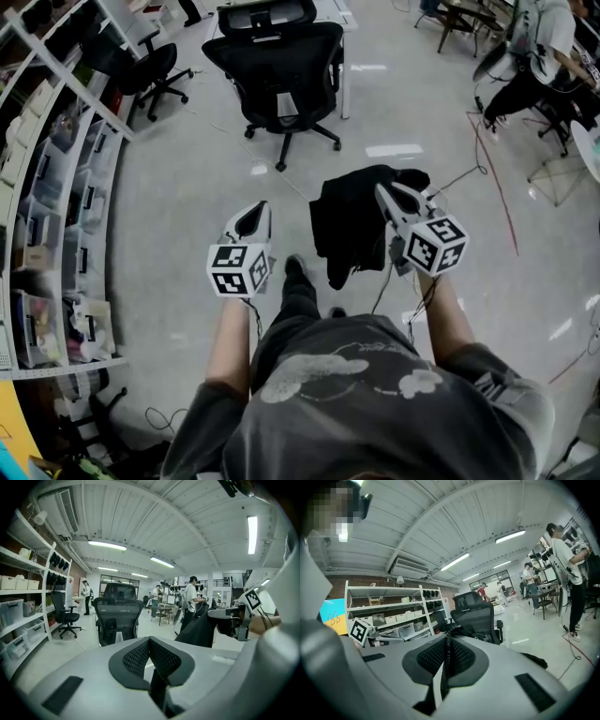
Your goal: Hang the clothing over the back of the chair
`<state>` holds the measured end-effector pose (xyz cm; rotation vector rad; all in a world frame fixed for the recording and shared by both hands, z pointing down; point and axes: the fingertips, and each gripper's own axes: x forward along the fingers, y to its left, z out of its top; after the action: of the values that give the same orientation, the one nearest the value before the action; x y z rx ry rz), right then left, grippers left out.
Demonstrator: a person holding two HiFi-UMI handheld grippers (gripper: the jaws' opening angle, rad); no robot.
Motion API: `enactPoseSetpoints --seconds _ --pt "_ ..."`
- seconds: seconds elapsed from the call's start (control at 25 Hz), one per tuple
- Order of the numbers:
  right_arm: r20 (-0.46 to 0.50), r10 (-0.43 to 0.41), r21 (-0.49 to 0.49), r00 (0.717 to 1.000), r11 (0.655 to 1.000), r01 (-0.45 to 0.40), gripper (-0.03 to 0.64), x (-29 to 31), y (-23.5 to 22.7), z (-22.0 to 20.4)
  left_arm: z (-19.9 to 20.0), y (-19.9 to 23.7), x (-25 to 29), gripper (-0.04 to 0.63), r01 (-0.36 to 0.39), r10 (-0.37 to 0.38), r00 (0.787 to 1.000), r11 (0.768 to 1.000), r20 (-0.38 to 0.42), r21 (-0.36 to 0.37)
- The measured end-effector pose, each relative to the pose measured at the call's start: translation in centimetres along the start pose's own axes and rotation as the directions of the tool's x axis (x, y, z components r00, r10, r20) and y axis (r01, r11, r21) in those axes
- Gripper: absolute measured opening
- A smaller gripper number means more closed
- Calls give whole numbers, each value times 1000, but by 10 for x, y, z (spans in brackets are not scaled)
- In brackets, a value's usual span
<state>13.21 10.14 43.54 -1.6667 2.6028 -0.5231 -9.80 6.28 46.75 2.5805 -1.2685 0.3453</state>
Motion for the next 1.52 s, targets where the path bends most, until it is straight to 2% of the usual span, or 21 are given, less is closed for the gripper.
enactPoseSetpoints --seconds 0.28,0.48,0.68,1.08,1.28,1.52 --pt "-1 -46 2 999 999 46 -3 46 -38 10 16 44 58 0 64 -60 997 994 47 -83" --pt "-7 -102 -25 995 994 102 -3 104 -67 38 43 100 117 0 86 -78 995 988 65 -129" --pt "-17 -154 -31 988 988 154 -3 160 -94 65 83 150 172 0 105 -96 993 987 75 -123" --pt "18 -266 2 964 964 266 -3 250 -134 102 123 213 256 0 195 -189 980 974 66 -112" --pt "61 -336 39 940 942 334 -3 267 -155 112 132 231 279 0 242 -234 969 963 74 -117" --pt "85 -371 44 925 929 369 -3 274 -178 136 140 252 299 0 222 -211 974 963 88 -151"
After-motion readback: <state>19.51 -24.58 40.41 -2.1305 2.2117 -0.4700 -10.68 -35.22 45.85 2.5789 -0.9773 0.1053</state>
